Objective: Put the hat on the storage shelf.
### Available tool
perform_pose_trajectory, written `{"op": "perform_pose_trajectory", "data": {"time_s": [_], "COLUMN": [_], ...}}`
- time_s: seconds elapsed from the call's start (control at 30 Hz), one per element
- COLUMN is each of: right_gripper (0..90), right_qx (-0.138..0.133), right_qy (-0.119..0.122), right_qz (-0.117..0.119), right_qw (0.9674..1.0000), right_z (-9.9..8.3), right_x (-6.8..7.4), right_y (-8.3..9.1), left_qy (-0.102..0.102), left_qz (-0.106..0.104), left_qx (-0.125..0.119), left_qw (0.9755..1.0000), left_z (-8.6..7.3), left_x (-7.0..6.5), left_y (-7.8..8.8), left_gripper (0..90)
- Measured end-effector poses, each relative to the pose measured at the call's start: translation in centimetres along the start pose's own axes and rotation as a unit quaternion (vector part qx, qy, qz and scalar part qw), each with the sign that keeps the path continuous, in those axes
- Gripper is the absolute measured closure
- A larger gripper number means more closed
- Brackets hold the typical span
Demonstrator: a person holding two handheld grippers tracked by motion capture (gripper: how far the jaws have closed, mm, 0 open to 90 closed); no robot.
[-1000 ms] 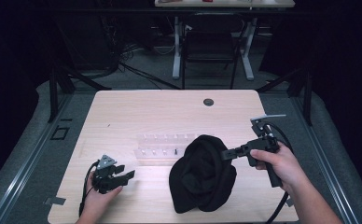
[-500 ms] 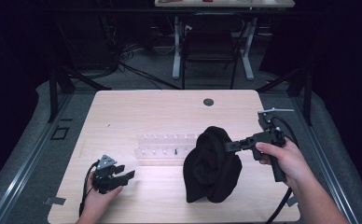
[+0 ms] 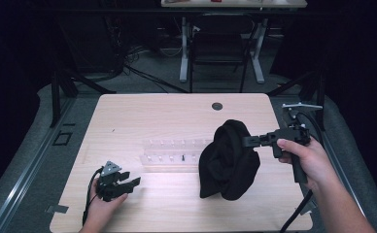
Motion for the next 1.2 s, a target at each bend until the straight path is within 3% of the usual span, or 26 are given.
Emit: {"op": "perform_pose_trajectory", "data": {"time_s": [0.73,1.2], "right_gripper": [88.3,88.3], "right_qx": [-0.019,-0.034], "right_qy": [-0.002,0.013], "right_qz": [0.0,0.004], "right_qw": [0.9998,0.9993], "right_z": [1.0,3.0], "right_x": [0.4,2.3], "right_y": [0.7,0.4], "left_qy": [0.0,0.0], "left_qz": [0.0,-0.001], "left_qx": [0.0,0.0], "left_qw": [1.0,1.0], "left_z": [0.0,0.0], "left_x": [0.0,0.0], "left_y": [0.0,0.0], "left_gripper": [44.8,44.9]}}
Point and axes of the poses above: each handheld gripper's, and its own axes: y roughly backward along the jaws, z roughly out of its top, x roughly to its left, the point moved 5 cm from there along -y, roughly forward along the jaws, and after that the axes turned 7 degrees about z, right-handed, at the moved point
